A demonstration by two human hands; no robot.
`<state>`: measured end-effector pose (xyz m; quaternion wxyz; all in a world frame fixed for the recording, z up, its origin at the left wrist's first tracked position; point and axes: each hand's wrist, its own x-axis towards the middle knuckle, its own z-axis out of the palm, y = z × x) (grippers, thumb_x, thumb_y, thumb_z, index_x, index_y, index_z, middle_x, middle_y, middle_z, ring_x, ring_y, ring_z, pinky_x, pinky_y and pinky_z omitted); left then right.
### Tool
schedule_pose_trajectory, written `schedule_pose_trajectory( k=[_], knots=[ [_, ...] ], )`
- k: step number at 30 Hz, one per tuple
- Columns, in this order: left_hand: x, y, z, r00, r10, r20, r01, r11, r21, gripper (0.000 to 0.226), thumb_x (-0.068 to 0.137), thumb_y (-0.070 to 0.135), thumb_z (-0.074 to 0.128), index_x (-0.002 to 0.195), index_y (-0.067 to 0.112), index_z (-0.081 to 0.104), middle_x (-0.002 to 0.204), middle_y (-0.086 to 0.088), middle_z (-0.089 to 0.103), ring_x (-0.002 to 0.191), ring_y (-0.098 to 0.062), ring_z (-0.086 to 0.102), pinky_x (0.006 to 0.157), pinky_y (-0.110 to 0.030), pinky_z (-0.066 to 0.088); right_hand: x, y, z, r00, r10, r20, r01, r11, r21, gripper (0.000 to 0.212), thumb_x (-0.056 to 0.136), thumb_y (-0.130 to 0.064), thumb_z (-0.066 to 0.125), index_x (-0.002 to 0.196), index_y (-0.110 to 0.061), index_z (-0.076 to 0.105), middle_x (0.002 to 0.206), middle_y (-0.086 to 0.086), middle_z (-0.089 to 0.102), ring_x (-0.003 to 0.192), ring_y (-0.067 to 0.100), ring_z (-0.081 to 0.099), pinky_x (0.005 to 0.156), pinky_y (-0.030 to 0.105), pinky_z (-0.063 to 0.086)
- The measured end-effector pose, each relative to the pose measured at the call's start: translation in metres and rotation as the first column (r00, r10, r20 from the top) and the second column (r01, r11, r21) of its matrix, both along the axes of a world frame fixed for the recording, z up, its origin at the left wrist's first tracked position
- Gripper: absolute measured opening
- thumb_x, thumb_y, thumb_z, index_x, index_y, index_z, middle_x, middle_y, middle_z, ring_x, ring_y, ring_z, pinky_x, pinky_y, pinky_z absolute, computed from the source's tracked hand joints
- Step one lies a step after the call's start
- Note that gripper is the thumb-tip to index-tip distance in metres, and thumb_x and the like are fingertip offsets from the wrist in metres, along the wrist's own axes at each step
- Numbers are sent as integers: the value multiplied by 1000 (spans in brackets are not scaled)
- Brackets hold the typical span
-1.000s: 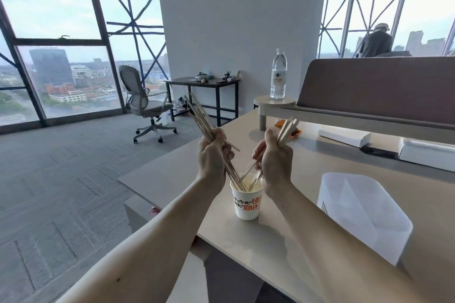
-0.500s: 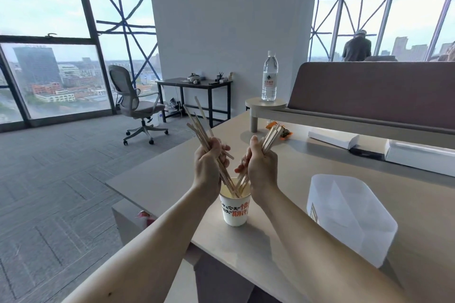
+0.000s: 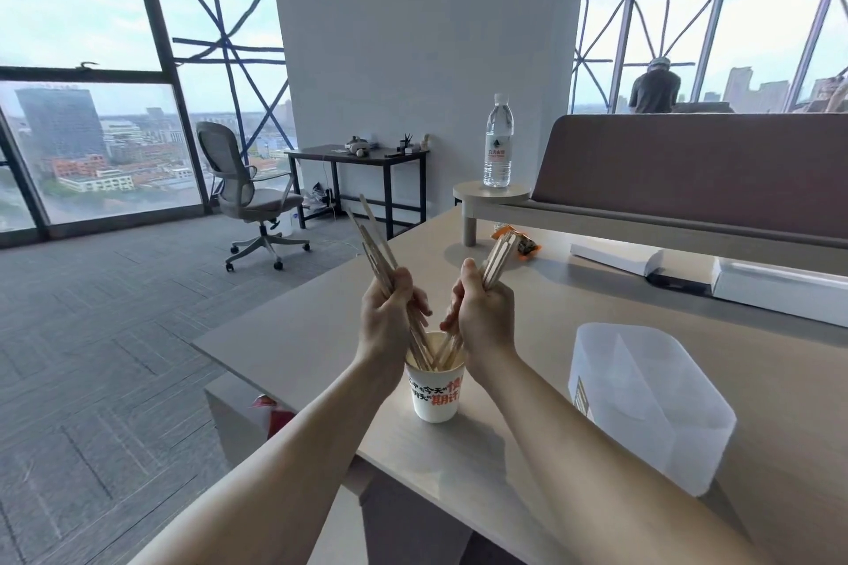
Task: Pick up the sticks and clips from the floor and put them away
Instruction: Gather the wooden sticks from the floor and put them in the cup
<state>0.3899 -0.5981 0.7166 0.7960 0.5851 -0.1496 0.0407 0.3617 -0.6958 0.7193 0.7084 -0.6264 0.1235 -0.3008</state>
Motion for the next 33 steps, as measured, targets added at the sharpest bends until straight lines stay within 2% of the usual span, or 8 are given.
schedule_pose_trajectory(
  k=[7,12,16,18,20,26,29,33],
  knots=[
    [1,-3,-14,1000,-14,15,13,1000,25,18,103,22,47,89,11,51,66,-4,55,61,-16,51,62,-37,43,2,2,-3,1000,18,3,-18,995,-93,37,102,-34,48,76,-10,59,49,-2,53,41,15,54,48,30,51],
    [-3,3,-19,994,-91,-58,90,996,-10,23,102,21,49,86,7,57,70,-6,61,64,-18,61,63,-34,51,1,0,-5,998,8,-63,-20,979,-204,44,98,-35,53,60,-14,56,52,4,57,54,29,62,57,38,53],
    [-10,3,-18,992,-90,-89,86,995,-47,26,102,22,49,83,8,60,69,-2,64,68,-16,62,69,-33,52,-5,1,-8,994,67,-83,-83,973,-216,44,99,-34,52,59,-15,53,51,0,52,50,15,51,55,30,40],
    [-12,4,-20,989,-121,-88,117,992,-47,26,102,23,48,86,6,60,72,-4,65,71,-18,63,69,-34,54,-6,2,-11,993,84,-87,-101,973,-210,48,100,-34,52,54,-19,52,46,-8,54,48,9,55,57,27,44],
    [-13,6,-23,987,-141,-80,139,990,-24,25,102,22,49,89,3,59,75,-7,66,72,-21,64,69,-35,54,-6,3,-13,989,117,-92,-133,973,-187,48,100,-33,51,54,-21,57,48,-10,60,55,7,64,63,29,53],
    [-11,14,-26,991,-127,-40,127,992,15,13,98,10,56,110,6,53,80,-10,67,77,-24,66,68,-34,56,-7,1,-20,980,157,-124,-182,957,-224,48,96,-38,57,51,-20,60,55,0,64,61,22,66,67,42,54],
    [-12,17,-25,994,-104,-30,106,992,67,9,98,11,57,104,4,56,76,-8,67,74,-21,66,69,-34,57,-9,-1,-23,974,155,-168,-195,946,-259,43,95,-41,57,60,-17,64,63,10,68,65,25,67,67,45,55],
    [-13,20,-23,994,-107,-31,110,987,114,8,96,10,59,93,3,61,76,-8,66,71,-17,64,65,-28,54,-11,-3,-28,962,149,-227,-206,946,-252,43,96,-38,58,61,-15,69,65,2,71,65,18,66,65,34,48]
  ],
)
